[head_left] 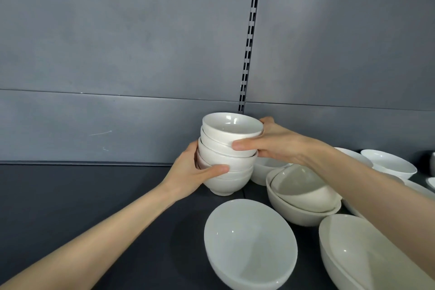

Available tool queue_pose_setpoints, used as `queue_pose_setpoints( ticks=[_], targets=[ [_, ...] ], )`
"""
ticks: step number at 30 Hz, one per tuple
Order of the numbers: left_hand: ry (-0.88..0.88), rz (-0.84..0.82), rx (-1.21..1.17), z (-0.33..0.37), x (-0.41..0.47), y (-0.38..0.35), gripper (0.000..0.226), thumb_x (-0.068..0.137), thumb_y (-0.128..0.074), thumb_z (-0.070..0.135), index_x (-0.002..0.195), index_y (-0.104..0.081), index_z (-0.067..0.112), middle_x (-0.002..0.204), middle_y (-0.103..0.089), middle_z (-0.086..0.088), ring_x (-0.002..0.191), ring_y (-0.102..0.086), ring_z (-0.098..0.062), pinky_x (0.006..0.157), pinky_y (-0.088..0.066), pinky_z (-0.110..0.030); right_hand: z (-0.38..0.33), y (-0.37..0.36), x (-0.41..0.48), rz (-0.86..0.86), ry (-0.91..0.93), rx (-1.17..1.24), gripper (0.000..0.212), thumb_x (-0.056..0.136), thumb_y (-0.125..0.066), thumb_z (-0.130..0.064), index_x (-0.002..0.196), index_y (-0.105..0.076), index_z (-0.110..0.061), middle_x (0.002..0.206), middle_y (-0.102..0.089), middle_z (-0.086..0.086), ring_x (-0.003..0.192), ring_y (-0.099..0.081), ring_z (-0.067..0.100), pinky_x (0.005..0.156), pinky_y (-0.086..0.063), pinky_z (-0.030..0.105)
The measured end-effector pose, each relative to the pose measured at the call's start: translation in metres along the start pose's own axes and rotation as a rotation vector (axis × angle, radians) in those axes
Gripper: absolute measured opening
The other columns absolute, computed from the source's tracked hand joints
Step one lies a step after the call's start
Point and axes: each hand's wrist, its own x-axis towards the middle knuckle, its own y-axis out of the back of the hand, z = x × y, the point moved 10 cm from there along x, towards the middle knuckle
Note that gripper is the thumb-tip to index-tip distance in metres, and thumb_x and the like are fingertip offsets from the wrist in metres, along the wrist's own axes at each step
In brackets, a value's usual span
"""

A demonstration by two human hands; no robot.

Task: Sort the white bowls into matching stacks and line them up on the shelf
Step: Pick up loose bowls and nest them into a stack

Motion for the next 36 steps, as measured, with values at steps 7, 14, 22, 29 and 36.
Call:
queue_pose_setpoints(
  ticks=[7,14,22,29,36],
  targets=[
    [-0.041,-0.044,0.041,0.001,0.003,-0.006,0.083,0.046,-0.092,0.033,0.115,-0.045,0.043,0.119,-0.057,0.017,0.112,-0.055,0.003,0.089,-0.05,-0.018,-0.01,-0.001,-0.012,-0.006,-0.001,-0.048,0.029,0.074,-0.079,-0.03,0.089,-0.057,-0.04,0.127,-0.03,-0.002,0.12,-0.046,0.009,0.1,-0.044,0.029],
    [-0.077,-0.051,0.06,0.0,0.005,-0.015,0.079,0.063,-0.089,0.017,0.117,-0.037,0.045,0.119,-0.054,0.02,0.11,-0.053,0.01,0.087,-0.049,-0.014,-0.012,0.002,-0.009,0.03,0.039,-0.108,0.03,0.073,-0.08,-0.034,0.091,-0.058,-0.042,0.126,-0.032,-0.002,0.118,-0.047,0.008,0.092,-0.046,0.026],
    [-0.042,-0.018,0.056,-0.007,-0.001,-0.015,0.104,0.054,-0.083,0.049,0.138,-0.026,0.028,0.131,-0.046,0.016,0.125,-0.045,-0.005,0.099,-0.044,-0.025,-0.02,0.0,-0.01,0.016,0.064,-0.187,0.032,0.072,-0.079,-0.041,0.095,-0.057,-0.048,0.124,-0.034,-0.005,0.117,-0.046,0.009,0.094,-0.044,0.026],
    [-0.029,-0.012,0.08,-0.008,0.001,-0.013,0.097,0.06,-0.085,0.045,0.136,-0.027,0.03,0.129,-0.047,0.02,0.125,-0.045,-0.006,0.105,-0.04,-0.03,-0.018,-0.003,-0.011,-0.022,0.035,-0.223,0.029,0.075,-0.075,-0.045,0.095,-0.055,-0.052,0.124,-0.033,-0.005,0.119,-0.042,0.009,0.101,-0.04,0.027],
    [-0.001,-0.072,0.003,-0.009,0.0,-0.014,0.095,0.063,-0.087,0.032,0.138,-0.027,0.029,0.129,-0.049,0.019,0.119,-0.049,0.002,0.088,-0.047,-0.014,-0.013,0.0,-0.01,0.015,0.017,-0.281,0.036,0.067,-0.079,-0.052,0.096,-0.058,-0.05,0.126,-0.037,-0.004,0.116,-0.048,0.011,0.104,-0.042,0.032]
  ],
)
